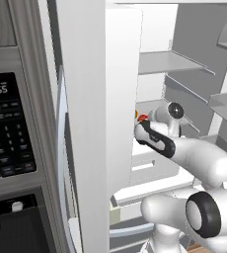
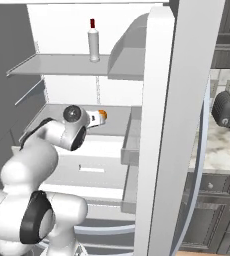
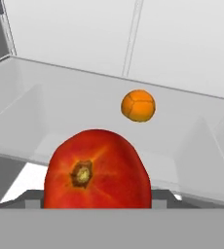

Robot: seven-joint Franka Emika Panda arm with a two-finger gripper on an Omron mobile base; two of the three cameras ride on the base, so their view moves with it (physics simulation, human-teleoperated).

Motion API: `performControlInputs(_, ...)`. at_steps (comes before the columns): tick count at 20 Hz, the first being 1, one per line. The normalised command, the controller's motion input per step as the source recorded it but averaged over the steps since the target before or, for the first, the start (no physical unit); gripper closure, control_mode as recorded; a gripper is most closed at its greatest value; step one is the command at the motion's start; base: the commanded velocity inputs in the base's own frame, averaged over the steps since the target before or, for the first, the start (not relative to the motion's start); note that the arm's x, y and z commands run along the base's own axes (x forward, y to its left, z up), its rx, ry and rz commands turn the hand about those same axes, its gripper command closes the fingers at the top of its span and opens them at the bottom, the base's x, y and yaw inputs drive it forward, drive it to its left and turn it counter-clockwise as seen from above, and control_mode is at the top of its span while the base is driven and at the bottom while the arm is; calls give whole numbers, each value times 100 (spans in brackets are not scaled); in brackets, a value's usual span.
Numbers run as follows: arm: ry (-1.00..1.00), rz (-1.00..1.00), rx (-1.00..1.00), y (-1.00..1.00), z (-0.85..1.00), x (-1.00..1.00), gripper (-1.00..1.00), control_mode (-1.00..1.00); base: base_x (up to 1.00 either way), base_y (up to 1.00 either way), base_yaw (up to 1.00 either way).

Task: Place the liquor on the top shelf of the fridge to keep it out of children's reach, and place the orange and tomato on lower shelves for easy access.

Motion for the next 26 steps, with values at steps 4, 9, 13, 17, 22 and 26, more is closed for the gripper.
performControlInputs(4,6,-1,0,0,-24,68,100,-100,0,0,0)
performControlInputs(9,2,0,1,-2,-36,62,100,-100,0,0,0)
performControlInputs(13,0,0,2,-8,-46,59,100,-100,0,0,0)
performControlInputs(17,0,0,3,-13,-42,59,100,-100,0,0,0)
performControlInputs(22,0,0,3,-10,-35,64,100,-100,0,0,0)
performControlInputs(26,0,0,1,-2,-33,69,-100,-100,0,0,0)
